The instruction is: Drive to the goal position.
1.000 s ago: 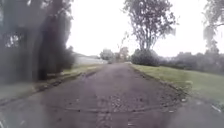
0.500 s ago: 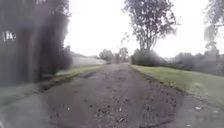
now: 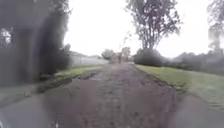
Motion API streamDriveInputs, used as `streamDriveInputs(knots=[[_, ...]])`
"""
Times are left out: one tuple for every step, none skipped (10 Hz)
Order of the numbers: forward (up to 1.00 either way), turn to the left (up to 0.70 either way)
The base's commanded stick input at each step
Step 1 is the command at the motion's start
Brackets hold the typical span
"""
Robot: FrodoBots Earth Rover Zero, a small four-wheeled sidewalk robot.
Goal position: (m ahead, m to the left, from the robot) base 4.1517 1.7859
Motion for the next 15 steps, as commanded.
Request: streamDriveInputs(knots=[[0.85, -0.19], [0.85, -0.21], [0.85, -0.23], [0.85, -0.26], [0.85, -0.28], [0.85, -0.31], [0.85, -0.33], [0.85, -0.34], [0.85, -0.34], [0.85, -0.34], [0.85, -0.34], [0.85, -0.13], [0.85, 0.0], [0.85, 0.0], [0.85, 0.0]])
